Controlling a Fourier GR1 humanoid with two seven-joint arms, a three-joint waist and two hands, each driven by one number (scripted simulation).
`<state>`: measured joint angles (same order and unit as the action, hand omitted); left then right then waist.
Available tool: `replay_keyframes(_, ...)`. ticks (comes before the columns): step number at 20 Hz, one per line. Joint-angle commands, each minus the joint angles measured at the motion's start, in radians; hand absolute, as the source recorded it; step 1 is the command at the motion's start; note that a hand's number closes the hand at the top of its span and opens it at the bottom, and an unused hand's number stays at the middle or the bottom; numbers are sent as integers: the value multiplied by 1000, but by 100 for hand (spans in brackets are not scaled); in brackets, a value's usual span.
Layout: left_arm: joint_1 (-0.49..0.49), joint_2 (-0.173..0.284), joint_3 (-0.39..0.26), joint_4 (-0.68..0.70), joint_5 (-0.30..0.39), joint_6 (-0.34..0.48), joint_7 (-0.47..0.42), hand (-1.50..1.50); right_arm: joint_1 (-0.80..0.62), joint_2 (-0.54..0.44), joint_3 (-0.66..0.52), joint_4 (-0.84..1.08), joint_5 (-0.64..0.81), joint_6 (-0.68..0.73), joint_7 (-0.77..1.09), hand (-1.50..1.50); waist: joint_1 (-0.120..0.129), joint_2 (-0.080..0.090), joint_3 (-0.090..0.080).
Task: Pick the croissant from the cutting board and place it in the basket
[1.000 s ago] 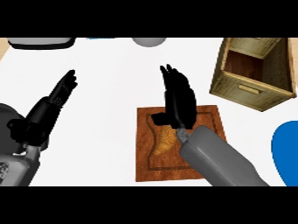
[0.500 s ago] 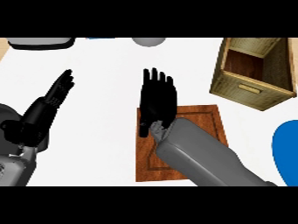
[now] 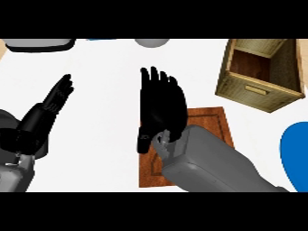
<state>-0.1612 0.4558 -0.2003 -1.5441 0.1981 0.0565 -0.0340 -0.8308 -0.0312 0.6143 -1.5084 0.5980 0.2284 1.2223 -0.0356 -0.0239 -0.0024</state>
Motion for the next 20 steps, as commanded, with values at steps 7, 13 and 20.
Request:
replay_keyframes(7,-18,-22,8,-30,-8,2,17,0,111,-7,-7,-173,81,129,260,-150,11,13,2)
replay_keyframes(13,-19,-29,5,-27,-26,-18,28,0,309,4,73,-174,244,5,136,-150,24,21,2)
replay_keyframes(20,-12,-57,10,-67,-48,-25,64,0,413,-2,36,-125,375,-35,-7,-150,36,22,2)
